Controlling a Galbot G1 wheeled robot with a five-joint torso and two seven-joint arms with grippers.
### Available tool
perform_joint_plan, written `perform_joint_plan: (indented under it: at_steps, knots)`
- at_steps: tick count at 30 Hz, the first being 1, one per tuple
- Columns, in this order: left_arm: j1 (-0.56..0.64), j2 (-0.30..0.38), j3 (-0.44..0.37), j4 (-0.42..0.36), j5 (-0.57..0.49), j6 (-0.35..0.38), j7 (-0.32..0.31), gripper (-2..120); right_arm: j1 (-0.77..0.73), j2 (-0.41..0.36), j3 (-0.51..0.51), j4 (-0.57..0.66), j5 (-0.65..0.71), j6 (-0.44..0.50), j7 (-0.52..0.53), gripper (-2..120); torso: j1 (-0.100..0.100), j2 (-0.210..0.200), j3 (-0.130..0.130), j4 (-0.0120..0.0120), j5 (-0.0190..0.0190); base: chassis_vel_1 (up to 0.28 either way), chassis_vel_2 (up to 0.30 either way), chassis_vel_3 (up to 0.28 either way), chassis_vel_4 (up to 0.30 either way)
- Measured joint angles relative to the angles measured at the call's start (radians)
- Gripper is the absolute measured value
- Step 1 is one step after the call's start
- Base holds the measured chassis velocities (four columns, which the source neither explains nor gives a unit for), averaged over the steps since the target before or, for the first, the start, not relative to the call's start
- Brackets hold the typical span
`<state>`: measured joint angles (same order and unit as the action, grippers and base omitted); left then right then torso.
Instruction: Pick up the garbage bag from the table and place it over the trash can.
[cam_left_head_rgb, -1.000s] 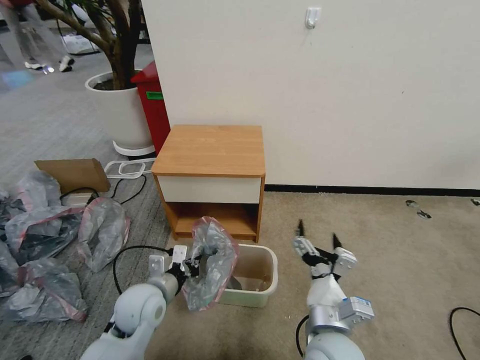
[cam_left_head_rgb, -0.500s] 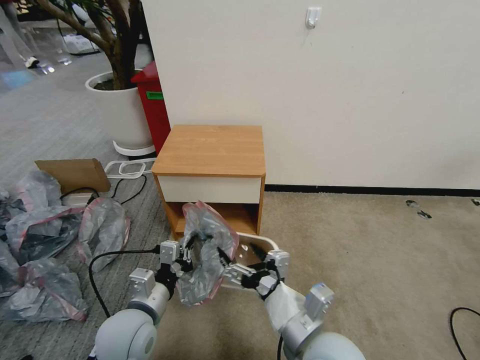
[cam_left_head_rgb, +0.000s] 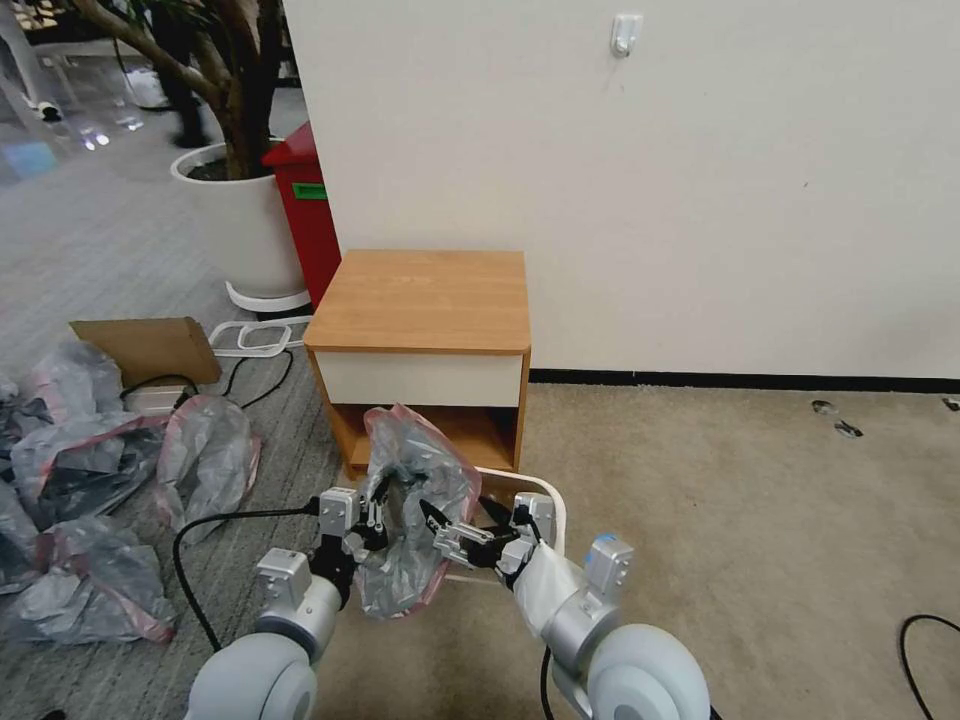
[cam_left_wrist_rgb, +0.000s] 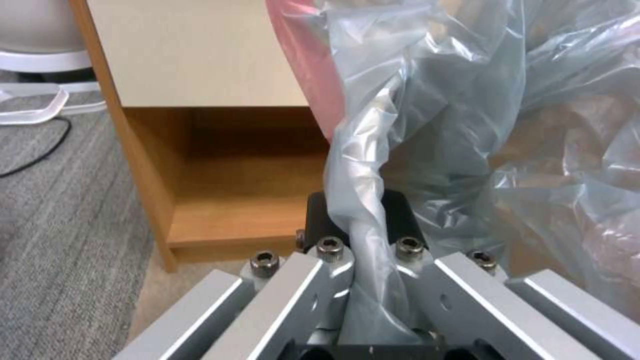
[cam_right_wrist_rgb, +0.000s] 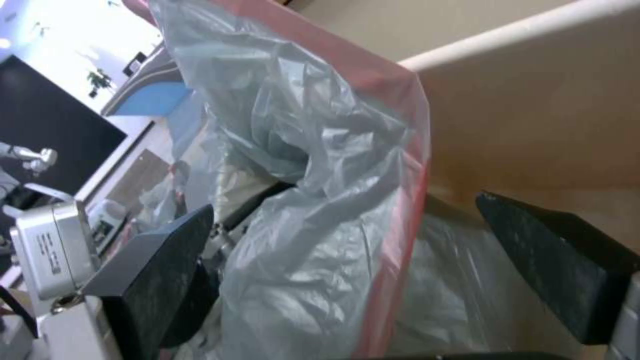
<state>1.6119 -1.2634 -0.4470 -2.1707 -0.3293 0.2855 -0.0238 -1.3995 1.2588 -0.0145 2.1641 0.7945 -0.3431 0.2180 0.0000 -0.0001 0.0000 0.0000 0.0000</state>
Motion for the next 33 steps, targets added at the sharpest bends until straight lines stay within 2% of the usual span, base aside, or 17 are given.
perform_joint_plan:
  at_steps: [9, 16, 18, 20, 23, 26, 29, 31, 33]
  knots:
    - [0.003, -0.005, 0.006, 0.0, -0.003, 0.0, 0.0, 0, 0.009, 0.012, -0.009, -0.023, 0.017, 0.017, -0.044, 97, 0.0, 0.0, 0.0, -0.0001, 0.0, 0.0, 0.0, 0.0, 0.0]
    - [0.01, -0.005, 0.008, -0.008, -0.01, 0.0, 0.0, 0, 0.03, 0.02, -0.009, -0.058, 0.008, 0.035, -0.047, 86, 0.0, 0.0, 0.0, 0.0, 0.0, 0.0, 0.0, 0.0, 0.0]
    - [0.011, -0.004, 0.007, -0.008, -0.01, 0.0, 0.0, 0, 0.031, 0.021, -0.009, -0.066, 0.006, 0.042, -0.047, 75, 0.0, 0.0, 0.0, 0.0, 0.0, 0.0, 0.0, 0.0, 0.0]
    - [0.011, -0.004, 0.007, -0.008, -0.01, 0.0, 0.0, 0, 0.031, 0.021, -0.009, -0.067, 0.005, 0.045, -0.047, 71, 0.0, 0.0, 0.0, 0.0, 0.0, 0.0, 0.0, 0.0, 0.0]
    - [0.01, -0.003, 0.004, -0.006, -0.011, 0.001, -0.002, 0, 0.031, 0.023, -0.006, -0.073, 0.0, 0.056, -0.052, 57, 0.0, 0.0, 0.0, 0.0, 0.0, 0.0, 0.0, 0.0, 0.0]
    - [0.008, -0.003, 0.004, -0.006, -0.011, 0.002, -0.004, 0, 0.03, 0.026, -0.004, -0.074, -0.001, 0.059, -0.053, 50, 0.0, 0.0, 0.0, 0.0, 0.0, 0.0, 0.0, 0.0, 0.0]
    - [0.007, -0.003, 0.004, -0.006, -0.013, 0.003, -0.006, 0, 0.029, 0.027, -0.004, -0.074, -0.009, 0.063, -0.057, 34, 0.0, 0.0, 0.0, 0.0, 0.0, 0.0, 0.0, 0.0, 0.0]
    - [0.007, -0.002, 0.004, -0.006, -0.013, 0.003, -0.006, 0, 0.029, 0.028, -0.004, -0.074, -0.011, 0.063, -0.058, 32, 0.0, 0.0, 0.0, 0.0, 0.0, 0.0, 0.0, 0.0, 0.0]
    - [0.006, -0.002, 0.002, -0.005, -0.017, 0.003, -0.007, 0, 0.026, 0.027, -0.005, -0.074, -0.015, 0.066, -0.061, 22, 0.0, 0.0, 0.0, 0.0, 0.0, 0.0, 0.0, 0.0, 0.0]
